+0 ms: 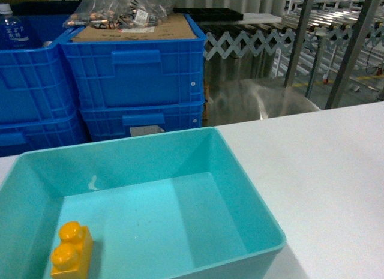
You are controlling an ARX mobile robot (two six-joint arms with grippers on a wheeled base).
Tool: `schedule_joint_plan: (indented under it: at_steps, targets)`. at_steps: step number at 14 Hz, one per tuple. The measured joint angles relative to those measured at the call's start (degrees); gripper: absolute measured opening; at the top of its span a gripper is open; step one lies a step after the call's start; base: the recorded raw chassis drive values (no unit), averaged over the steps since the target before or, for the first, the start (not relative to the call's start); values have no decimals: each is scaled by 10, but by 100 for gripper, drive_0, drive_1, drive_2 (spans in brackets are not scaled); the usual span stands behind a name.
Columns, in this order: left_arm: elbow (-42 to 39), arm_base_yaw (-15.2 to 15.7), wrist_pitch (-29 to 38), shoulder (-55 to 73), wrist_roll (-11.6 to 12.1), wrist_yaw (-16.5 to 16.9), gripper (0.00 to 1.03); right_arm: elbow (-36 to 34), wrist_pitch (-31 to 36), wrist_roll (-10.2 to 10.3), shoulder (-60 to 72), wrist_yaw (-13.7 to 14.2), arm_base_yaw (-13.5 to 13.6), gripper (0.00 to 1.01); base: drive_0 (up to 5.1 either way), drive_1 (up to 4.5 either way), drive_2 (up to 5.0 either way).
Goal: Pick red block from blue box to shelf
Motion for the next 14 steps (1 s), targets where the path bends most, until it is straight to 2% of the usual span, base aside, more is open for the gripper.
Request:
schedule_joint_plan:
  at_steps: [14]
  targets:
    - [0, 0, 0, 0, 0, 0, 98, 0, 0, 0, 0, 0, 0, 28, -166, -166, -166]
